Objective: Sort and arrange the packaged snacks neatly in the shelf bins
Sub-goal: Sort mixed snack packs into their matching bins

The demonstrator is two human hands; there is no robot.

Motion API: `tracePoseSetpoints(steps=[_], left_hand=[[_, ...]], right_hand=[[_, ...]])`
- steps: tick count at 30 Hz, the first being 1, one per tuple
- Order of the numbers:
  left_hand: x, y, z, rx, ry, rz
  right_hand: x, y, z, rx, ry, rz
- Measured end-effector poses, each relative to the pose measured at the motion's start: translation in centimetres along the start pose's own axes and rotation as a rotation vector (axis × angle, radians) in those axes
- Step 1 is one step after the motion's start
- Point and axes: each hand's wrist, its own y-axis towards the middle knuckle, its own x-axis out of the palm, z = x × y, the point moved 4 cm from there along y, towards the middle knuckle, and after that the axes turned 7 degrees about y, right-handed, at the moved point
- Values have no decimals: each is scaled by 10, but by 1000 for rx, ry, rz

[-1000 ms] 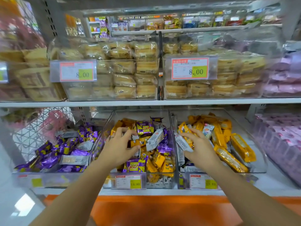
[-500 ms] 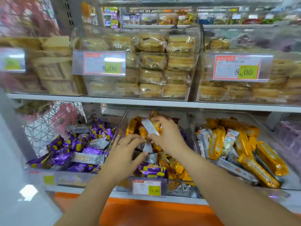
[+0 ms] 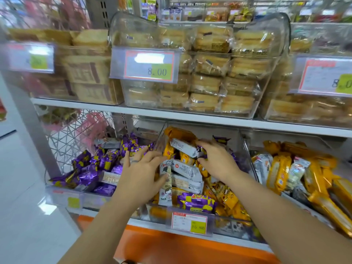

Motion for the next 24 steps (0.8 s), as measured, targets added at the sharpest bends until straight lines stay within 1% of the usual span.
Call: tracePoseSetpoints(steps=[3, 5, 6, 8, 10, 11, 12, 15, 16, 18, 20, 21, 24], left_hand=[[2, 3, 5, 12, 9, -107], [5, 2, 7, 38, 17, -157], [6, 0, 8, 62, 19, -149], [4, -7, 14, 119, -32, -60], [0, -13, 23, 200, -145, 73], [-2, -15, 28, 235, -161, 109], [-2, -17, 34, 276, -142, 93], [6, -23, 54, 340, 2, -129], [8, -23, 58, 341, 34, -175], [7, -21, 68, 345, 46, -200], [3, -21, 75, 359, 17, -154], [-1, -21, 78, 349, -16, -105], [-18, -19, 87, 296, -165, 111]], right_hand=[[-7, 0, 1, 42, -74, 36], [-12, -1, 2, 59, -45, 48], [-16, -2, 2, 62, -15, 59], [-23, -8, 2, 61, 53, 107], [-35, -19, 3, 34, 129, 202], [-41, -27, 3, 15, 167, 250], [-46, -36, 4, 2, 207, 287], [-56, -66, 6, -28, 283, 312], [-58, -74, 8, -41, 283, 310], [-60, -88, 13, -63, 283, 317], [-64, -100, 17, -67, 305, 333], [-65, -106, 21, -66, 313, 347], [-77, -123, 30, -78, 339, 438]])
